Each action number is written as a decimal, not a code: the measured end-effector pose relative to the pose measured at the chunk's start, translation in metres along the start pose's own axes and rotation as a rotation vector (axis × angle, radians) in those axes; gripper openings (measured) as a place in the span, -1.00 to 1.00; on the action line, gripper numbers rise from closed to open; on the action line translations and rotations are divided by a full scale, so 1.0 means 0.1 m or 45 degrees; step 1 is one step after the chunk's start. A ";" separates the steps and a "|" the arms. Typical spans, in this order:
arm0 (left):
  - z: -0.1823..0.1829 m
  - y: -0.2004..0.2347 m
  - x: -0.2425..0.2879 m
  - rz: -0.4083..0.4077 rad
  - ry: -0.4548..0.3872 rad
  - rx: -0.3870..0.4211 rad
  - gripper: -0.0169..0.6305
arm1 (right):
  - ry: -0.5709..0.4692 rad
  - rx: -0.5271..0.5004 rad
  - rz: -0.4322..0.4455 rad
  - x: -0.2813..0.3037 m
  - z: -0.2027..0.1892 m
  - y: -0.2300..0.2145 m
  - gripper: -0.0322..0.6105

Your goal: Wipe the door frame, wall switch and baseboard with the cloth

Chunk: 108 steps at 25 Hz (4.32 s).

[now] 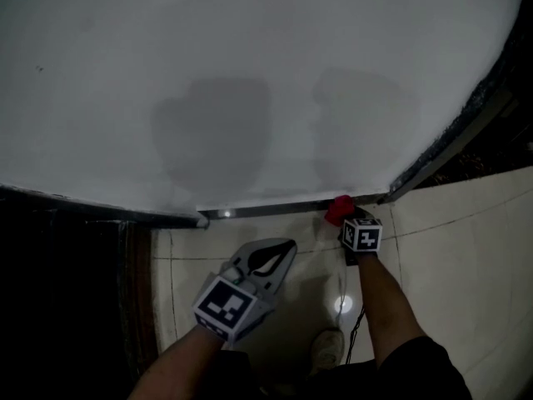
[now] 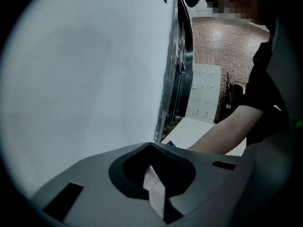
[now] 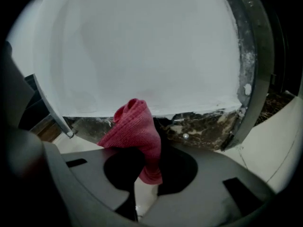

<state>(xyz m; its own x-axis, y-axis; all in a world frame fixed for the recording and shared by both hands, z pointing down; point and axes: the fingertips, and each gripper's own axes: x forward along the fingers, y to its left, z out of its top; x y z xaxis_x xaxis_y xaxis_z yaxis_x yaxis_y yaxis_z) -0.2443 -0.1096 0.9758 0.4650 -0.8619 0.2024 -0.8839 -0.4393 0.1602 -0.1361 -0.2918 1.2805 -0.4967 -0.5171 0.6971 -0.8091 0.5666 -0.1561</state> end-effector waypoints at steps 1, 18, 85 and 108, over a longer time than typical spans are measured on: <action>-0.01 0.00 0.01 -0.002 0.005 -0.001 -0.97 | -0.003 0.007 -0.015 -0.01 0.00 -0.07 -0.72; -0.13 0.08 0.04 -0.001 0.046 -0.014 -0.97 | -0.048 0.121 -0.252 -0.25 0.03 -0.84 -0.72; -0.33 0.64 -1.18 0.176 0.200 -0.017 -0.97 | 0.056 -0.340 0.305 0.59 -0.06 2.46 -0.72; -0.42 0.34 -0.48 0.057 0.244 0.004 -0.97 | 0.055 -0.216 0.124 0.27 -0.01 1.22 -0.72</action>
<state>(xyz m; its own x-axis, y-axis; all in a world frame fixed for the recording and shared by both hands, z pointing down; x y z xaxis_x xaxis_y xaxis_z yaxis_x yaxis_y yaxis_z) -0.2950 -0.0723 1.0119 0.4260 -0.8165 0.3896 -0.9039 -0.4029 0.1440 -0.2478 -0.2359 1.2810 -0.5532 -0.4286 0.7143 -0.6914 0.7145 -0.1067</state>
